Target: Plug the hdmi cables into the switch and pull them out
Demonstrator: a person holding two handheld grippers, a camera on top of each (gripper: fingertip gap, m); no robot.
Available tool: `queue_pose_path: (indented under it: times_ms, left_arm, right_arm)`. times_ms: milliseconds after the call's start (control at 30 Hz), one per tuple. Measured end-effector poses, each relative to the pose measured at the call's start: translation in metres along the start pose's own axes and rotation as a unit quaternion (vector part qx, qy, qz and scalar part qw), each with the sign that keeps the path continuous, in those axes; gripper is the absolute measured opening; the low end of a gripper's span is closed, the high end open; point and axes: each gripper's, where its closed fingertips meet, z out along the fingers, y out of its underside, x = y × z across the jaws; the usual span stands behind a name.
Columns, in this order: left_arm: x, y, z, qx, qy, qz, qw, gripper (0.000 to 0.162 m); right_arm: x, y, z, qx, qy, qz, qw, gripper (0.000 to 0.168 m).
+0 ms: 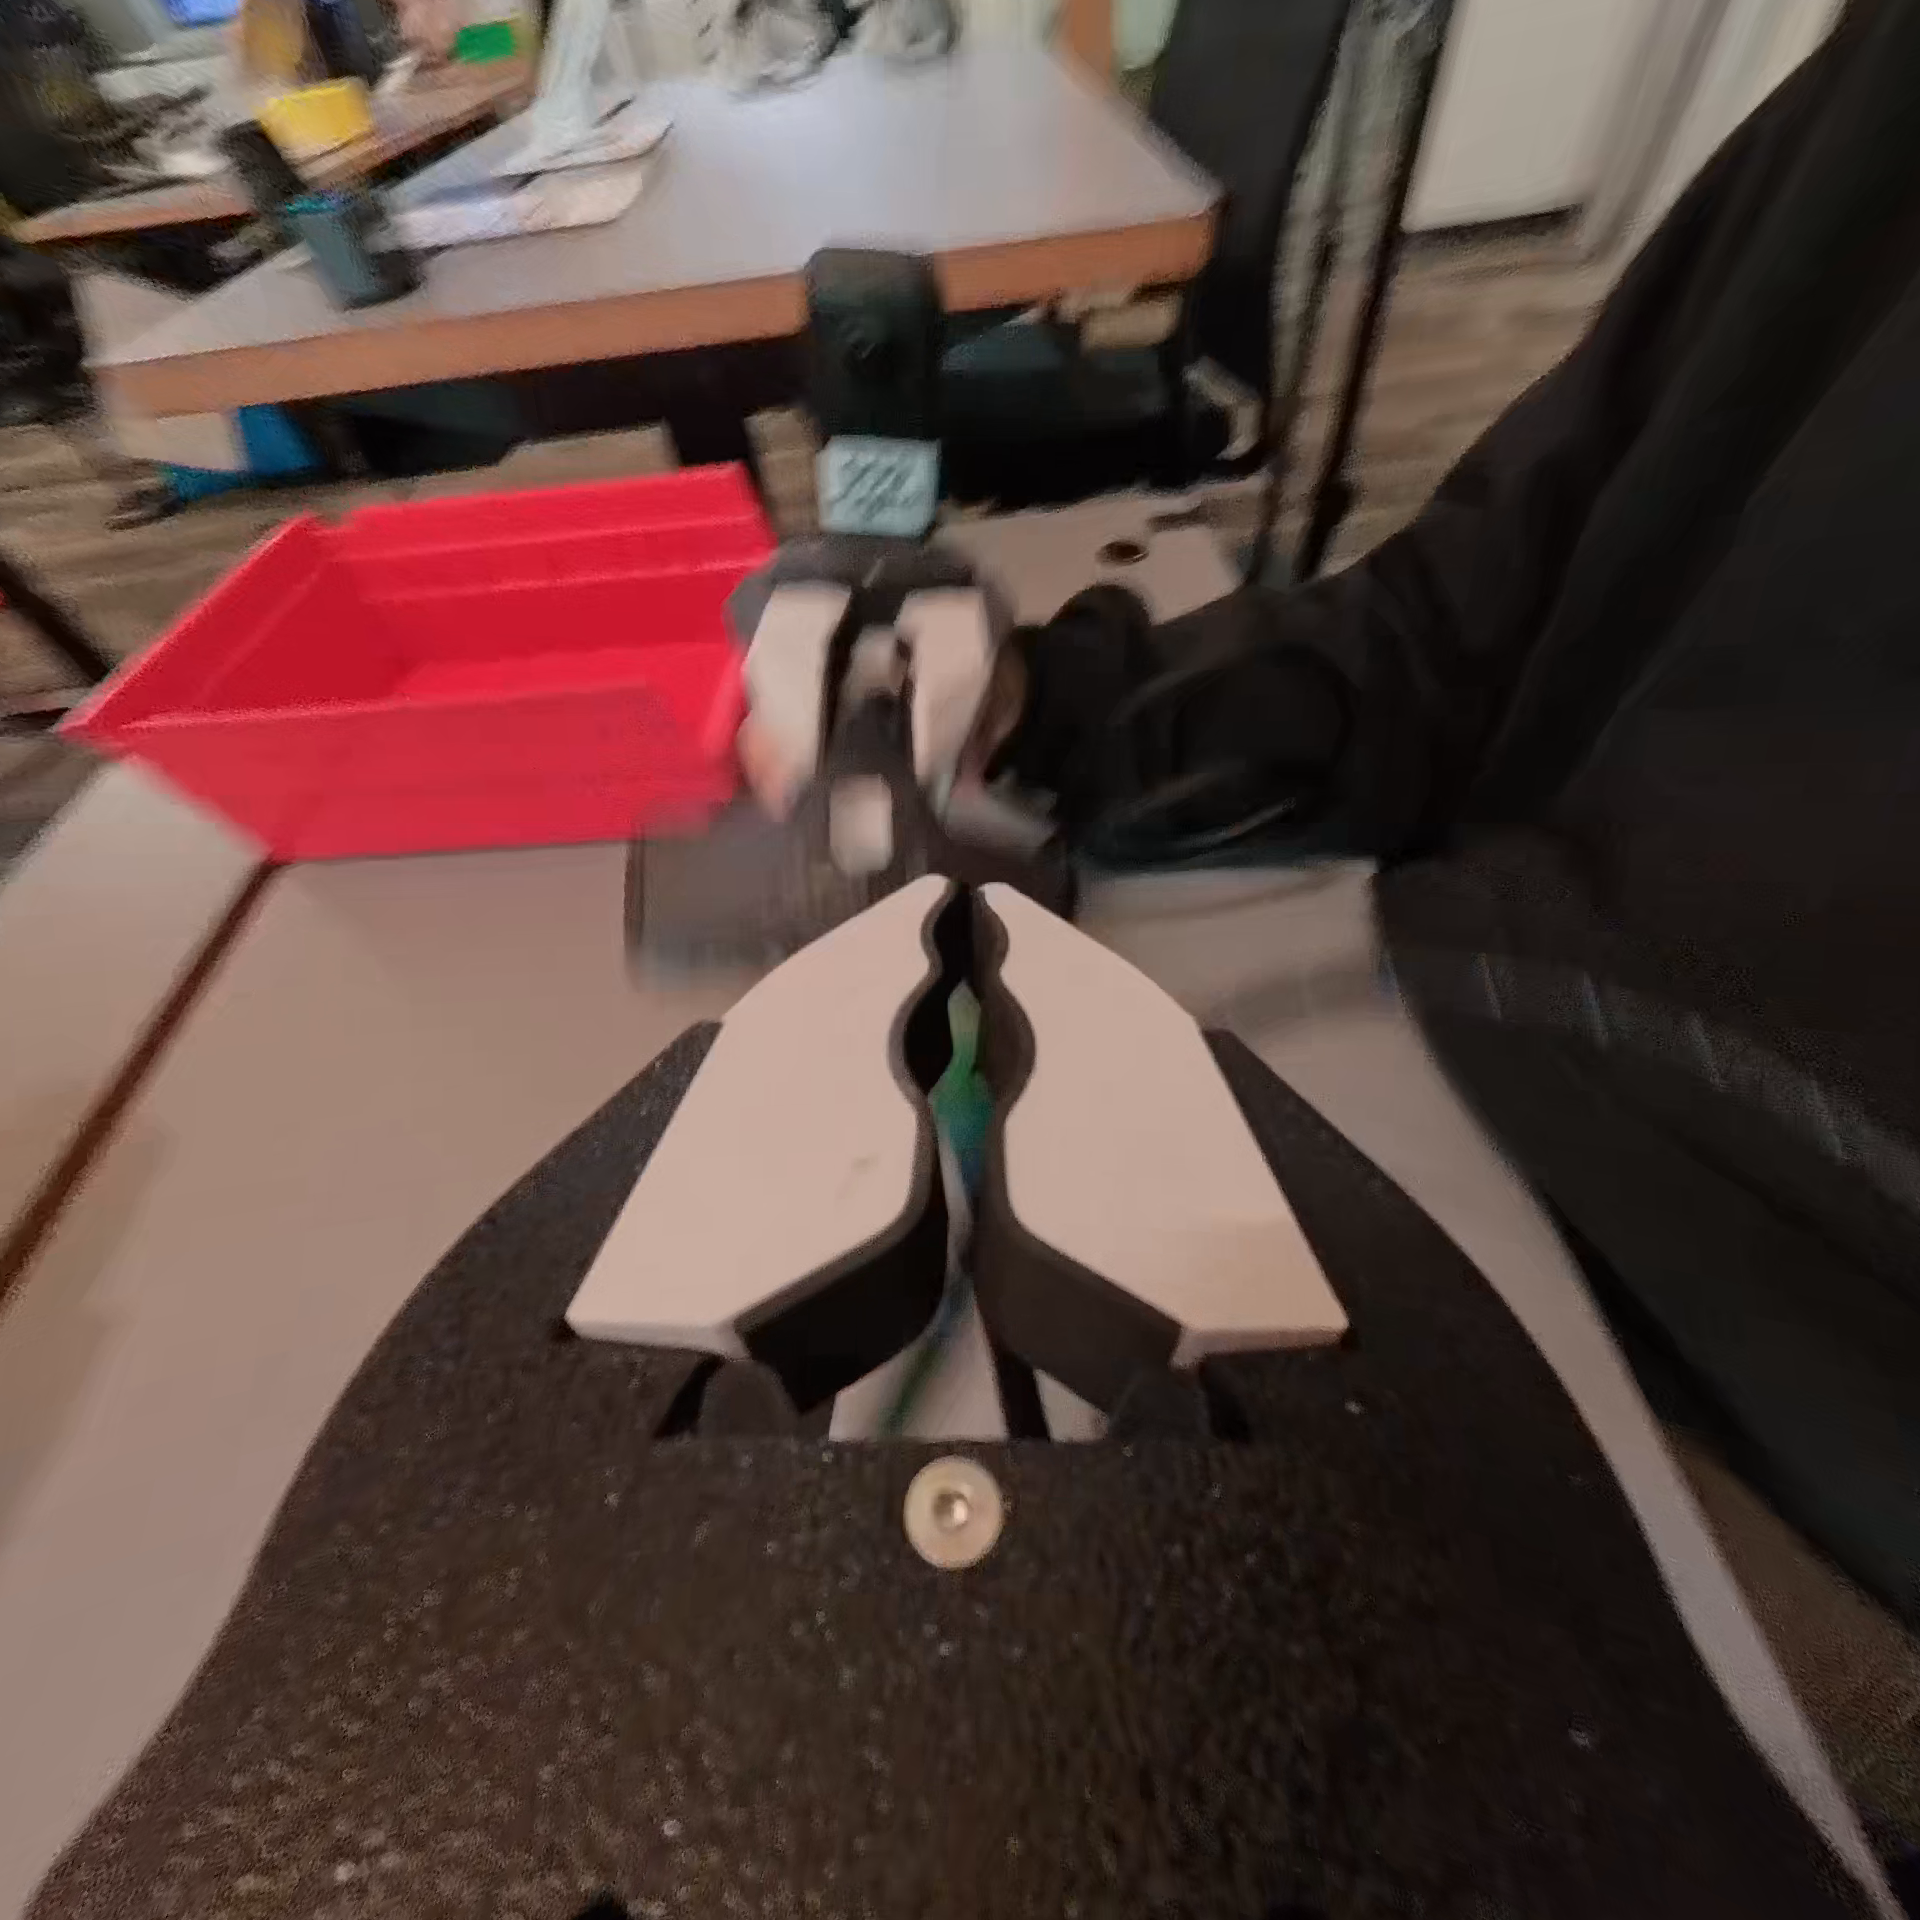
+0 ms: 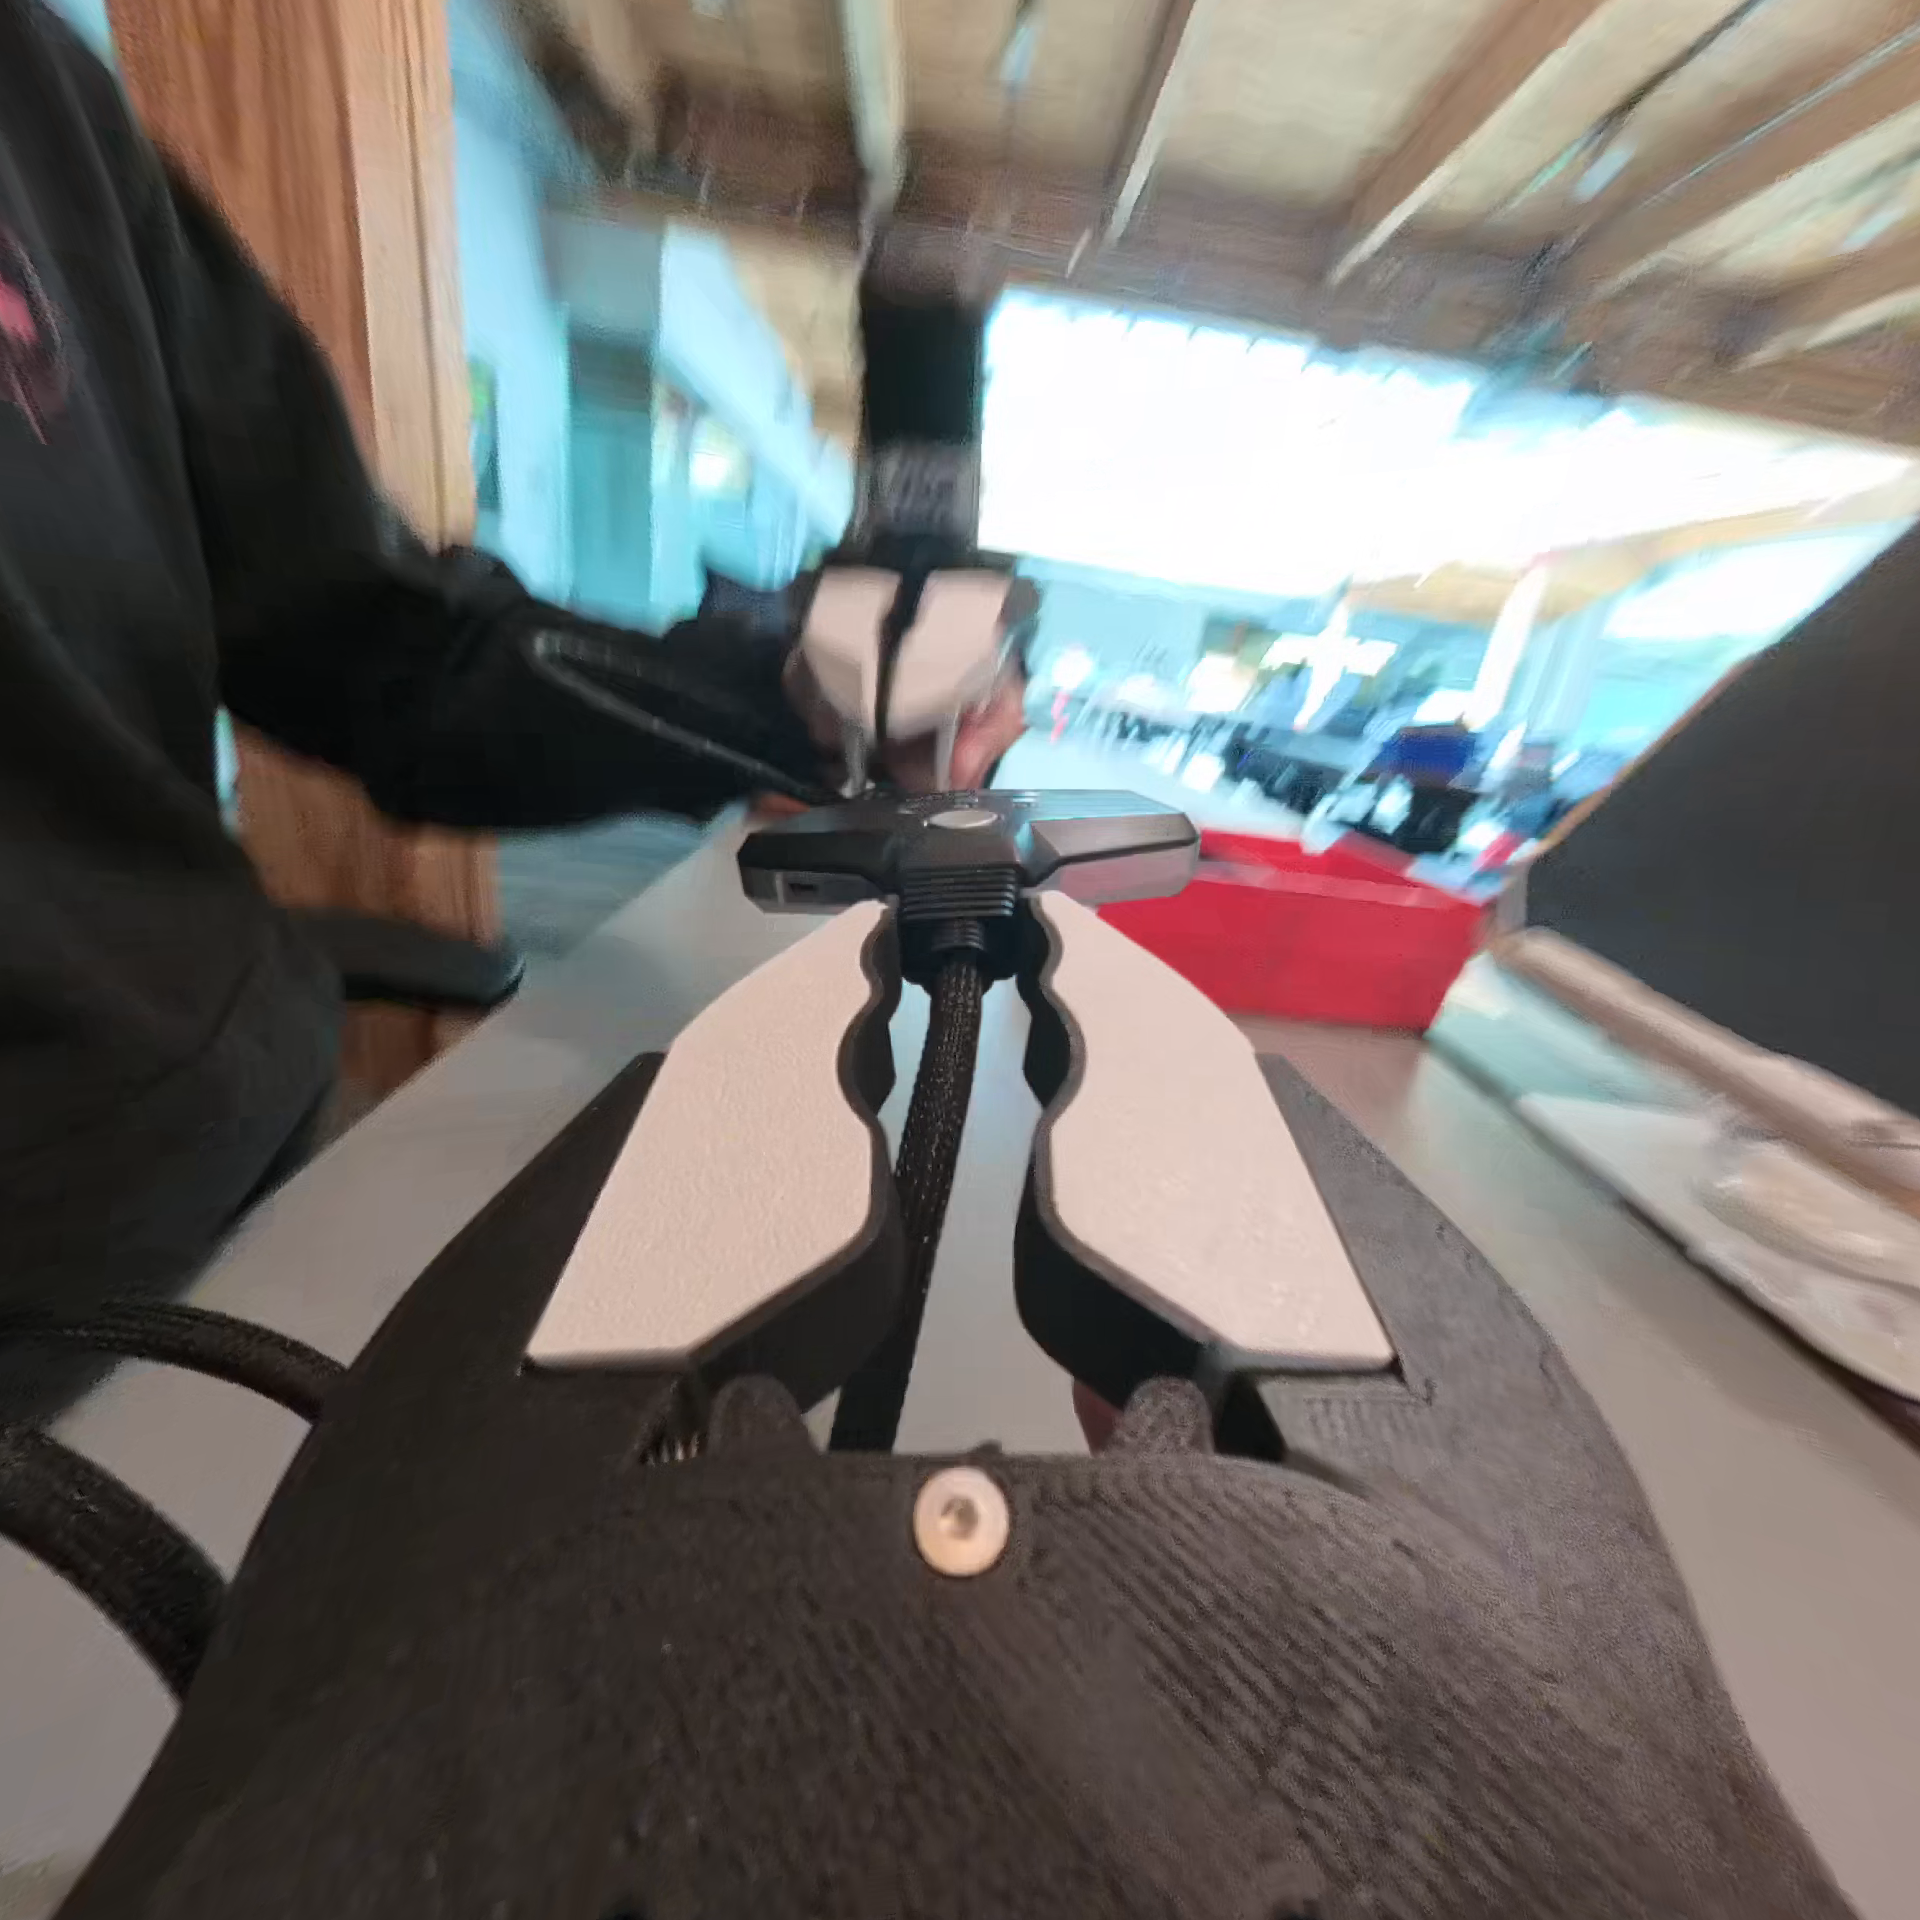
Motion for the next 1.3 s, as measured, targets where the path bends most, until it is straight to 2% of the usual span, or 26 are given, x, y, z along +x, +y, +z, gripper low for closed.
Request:
queue_pose_path:
  times_ms: [33, 100, 167, 233, 333, 433, 567, 700, 833, 1000, 1167, 1300]
  left_arm:
    - [0.01, -0.001, 0.018, -0.015, 0.026, 0.003, 1.0, 0.0]
    - [0.022, 0.016, 0.038, -0.12, 0.032, 0.071, 0.99, 0.0]
    - [0.027, 0.004, 0.022, -0.116, 0.025, 0.07, 0.99, 0.0]
    - [0.018, -0.003, -0.002, -0.113, -0.006, 0.04, 0.993, 0.0]
    - [-0.003, 0.002, -0.023, -0.128, -0.073, 0.038, 0.988, 0.02]
    - [-0.014, 0.004, -0.022, -0.141, -0.097, 0.036, 0.985, 0.03]
    - [-0.014, -0.006, -0.01, -0.133, -0.08, 0.034, 0.987, 0.031]
    - [-0.015, 0.009, 0.001, -0.178, -0.063, 0.024, 0.982, 0.028]
    - [-0.012, 0.011, 0.006, -0.177, -0.048, 0.008, 0.983, 0.021]
    - [-0.007, 0.014, 0.011, -0.173, -0.018, -0.012, 0.985, 0.022]
    - [-0.013, 0.029, 0.013, -0.217, -0.04, 0.01, 0.975, 0.023]
    - [-0.013, 0.025, 0.014, -0.21, -0.042, 0.003, 0.977, 0.02]
  right_arm:
    - [-0.015, 0.02, 0.022, -0.054, -0.041, -0.003, 0.998, 0.022]
    - [-0.026, 0.042, 0.044, -0.1, -0.056, -0.02, 0.993, 0.022]
    - [-0.012, 0.028, 0.021, -0.058, -0.032, -0.001, 0.998, 0.022]
    - [0.013, 0.009, -0.011, -0.019, 0.032, -0.011, 0.999, 0.022]
    - [0.02, -0.025, -0.037, 0.064, 0.059, -0.02, 0.996, 0.022]
    - [0.016, -0.025, -0.037, 0.047, 0.057, -0.034, 0.997, 0.022]
    - [0.01, -0.018, -0.028, 0.038, 0.036, -0.028, 0.998, 0.022]
    - [0.005, -0.021, -0.024, 0.051, 0.02, -0.021, 0.998, 0.022]
    - [0.006, -0.021, -0.025, 0.05, 0.023, -0.019, 0.998, 0.022]
    - [0.005, -0.02, -0.023, 0.052, 0.016, -0.01, 0.998, 0.022]
    - [0.008, -0.014, -0.022, 0.033, 0.024, -0.008, 0.999, 0.022]
    - [0.009, -0.018, -0.025, 0.047, 0.027, -0.003, 0.999, 0.022]
